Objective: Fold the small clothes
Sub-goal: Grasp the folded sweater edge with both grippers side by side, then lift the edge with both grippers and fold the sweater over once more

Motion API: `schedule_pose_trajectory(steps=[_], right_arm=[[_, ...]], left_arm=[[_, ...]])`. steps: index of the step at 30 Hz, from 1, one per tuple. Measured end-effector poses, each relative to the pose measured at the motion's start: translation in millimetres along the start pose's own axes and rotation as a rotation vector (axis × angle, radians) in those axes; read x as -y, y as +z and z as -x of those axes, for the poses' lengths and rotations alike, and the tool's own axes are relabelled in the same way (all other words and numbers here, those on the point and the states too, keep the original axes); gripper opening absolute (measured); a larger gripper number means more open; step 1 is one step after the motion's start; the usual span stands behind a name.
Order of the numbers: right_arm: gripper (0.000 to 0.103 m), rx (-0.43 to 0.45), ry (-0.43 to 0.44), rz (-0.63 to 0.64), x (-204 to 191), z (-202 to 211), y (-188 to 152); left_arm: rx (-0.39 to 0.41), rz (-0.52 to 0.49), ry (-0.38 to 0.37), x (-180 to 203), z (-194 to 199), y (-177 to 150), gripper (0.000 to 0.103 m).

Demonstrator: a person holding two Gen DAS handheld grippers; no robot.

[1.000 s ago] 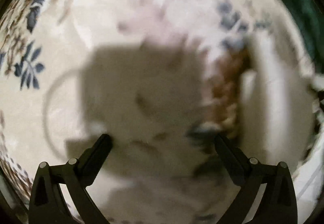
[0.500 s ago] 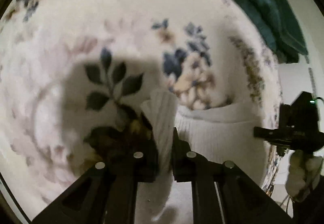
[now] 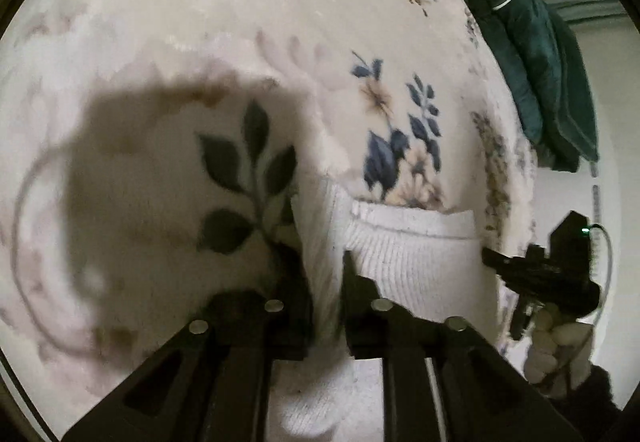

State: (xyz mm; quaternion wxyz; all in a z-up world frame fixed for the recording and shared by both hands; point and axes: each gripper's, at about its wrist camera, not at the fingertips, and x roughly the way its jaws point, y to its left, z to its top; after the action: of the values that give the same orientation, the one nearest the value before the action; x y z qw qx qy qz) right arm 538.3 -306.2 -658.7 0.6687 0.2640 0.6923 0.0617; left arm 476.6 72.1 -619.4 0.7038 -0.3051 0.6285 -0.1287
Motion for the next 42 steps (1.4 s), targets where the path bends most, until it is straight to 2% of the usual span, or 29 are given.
schedule_pose_trajectory(steps=[2, 3, 4, 5, 6, 8, 10, 11, 15, 18, 19, 20, 21, 24, 26, 29, 32, 35, 38, 42], right_arm=[[0.011, -0.029, 0.057, -0.002, 2, 2, -2], [0.028, -0.05, 0.075, -0.01, 4, 4, -3], [0.054, -0.056, 0.082, -0.019, 7, 9, -6], [0.064, -0.051, 0.1, -0.026, 11, 15, -11], [0.068, -0.055, 0.142, -0.026, 15, 22, -18], [0.074, -0.091, 0.196, -0.029, 24, 29, -36], [0.09, -0.137, 0.261, -0.031, 37, 28, -60], [0.091, -0.191, 0.296, -0.032, 44, 18, -76], [0.092, -0.342, 0.399, -0.064, 58, -28, -116], [0.092, -0.384, 0.456, -0.089, 57, -58, -127], [0.088, -0.364, 0.472, -0.095, 55, -62, -127], [0.08, -0.348, 0.477, -0.096, 52, -63, -126], [0.053, -0.336, 0.486, -0.088, 47, -62, -124], [0.043, -0.272, 0.458, -0.032, 26, -40, -118], [0.041, -0.238, 0.449, -0.001, 9, -21, -108], [0.04, -0.152, 0.469, 0.044, -21, 14, -75], [0.04, -0.056, 0.497, 0.082, -54, 48, -16], [0.04, 0.015, 0.502, 0.103, -77, 62, 44], [0.04, 0.067, 0.491, 0.102, -93, 56, 118], [0.04, 0.062, 0.437, 0.1, -96, 21, 190]], left_arm=[[-0.015, 0.048, -0.052, -8, 11, -6, 0.026], [-0.014, 0.06, -0.052, -11, 17, -10, 0.044], [-0.002, 0.066, -0.056, -16, 27, -15, 0.058], [0.013, 0.076, -0.078, -21, 39, -21, 0.063], [0.02, 0.089, -0.095, -25, 48, -28, 0.067], [0.01, 0.104, -0.139, -34, 57, -45, 0.067], [-0.031, 0.106, -0.157, -41, 54, -63, 0.067], [-0.069, 0.112, -0.185, -44, 46, -73, 0.067], [-0.172, 0.143, -0.282, -48, 11, -96, 0.067], [-0.165, 0.131, -0.319, -36, -2, -94, 0.065], [-0.151, 0.123, -0.319, -30, -2, -91, 0.061], [-0.133, 0.111, -0.324, -23, 1, -88, 0.049], [-0.124, 0.096, -0.309, -18, 4, -83, 0.03], [-0.087, 0.023, -0.281, 5, 22, -64, 0.028], [-0.071, -0.016, -0.282, 22, 31, -47, 0.028], [-0.018, -0.075, -0.298, 50, 52, -2, 0.028], [0.049, -0.118, -0.322, 77, 63, 56, 0.028], [0.11, -0.156, -0.33, 100, 64, 123, 0.028], [0.147, -0.178, -0.32, 112, 46, 188, 0.028], [0.125, -0.169, -0.279, 100, -6, 254, 0.029]])
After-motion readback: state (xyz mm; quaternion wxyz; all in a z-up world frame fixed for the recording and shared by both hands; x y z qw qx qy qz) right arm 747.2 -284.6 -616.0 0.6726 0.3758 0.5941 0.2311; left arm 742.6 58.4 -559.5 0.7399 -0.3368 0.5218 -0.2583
